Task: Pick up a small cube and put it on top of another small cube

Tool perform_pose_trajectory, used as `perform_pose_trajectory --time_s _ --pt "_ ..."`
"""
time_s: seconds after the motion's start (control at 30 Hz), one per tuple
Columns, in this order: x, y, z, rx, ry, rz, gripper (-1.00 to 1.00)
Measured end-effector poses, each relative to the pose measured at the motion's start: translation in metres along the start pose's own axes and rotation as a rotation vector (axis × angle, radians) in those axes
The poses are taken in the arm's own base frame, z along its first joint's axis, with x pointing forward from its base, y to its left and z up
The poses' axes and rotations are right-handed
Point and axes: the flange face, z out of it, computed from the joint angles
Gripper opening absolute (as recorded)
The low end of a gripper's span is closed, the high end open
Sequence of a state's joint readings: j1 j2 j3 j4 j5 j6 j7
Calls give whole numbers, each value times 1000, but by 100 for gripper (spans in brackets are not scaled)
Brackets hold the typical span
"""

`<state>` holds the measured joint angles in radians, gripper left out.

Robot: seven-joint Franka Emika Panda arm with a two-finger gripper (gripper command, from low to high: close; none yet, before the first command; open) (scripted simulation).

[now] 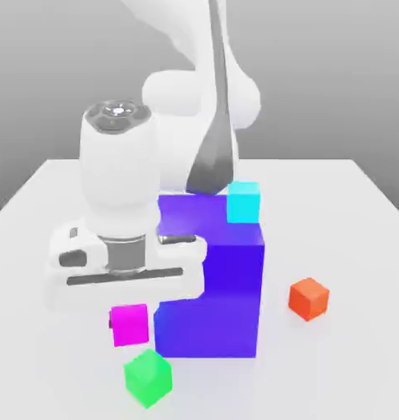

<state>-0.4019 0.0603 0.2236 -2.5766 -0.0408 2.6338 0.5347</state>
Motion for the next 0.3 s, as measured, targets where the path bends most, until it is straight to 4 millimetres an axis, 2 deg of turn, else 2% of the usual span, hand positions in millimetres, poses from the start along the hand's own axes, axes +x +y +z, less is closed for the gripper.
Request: perform_pose_trajectory --time_s 0.07,0.17,0.2,0.3 --pt "0 -2 16 5 -2 14 -100" --pt "0 -2 50 6 -2 19 -100" --pt "-1 -2 58 6 -2 20 100" --pt "-1 -2 58 6 -2 20 100"
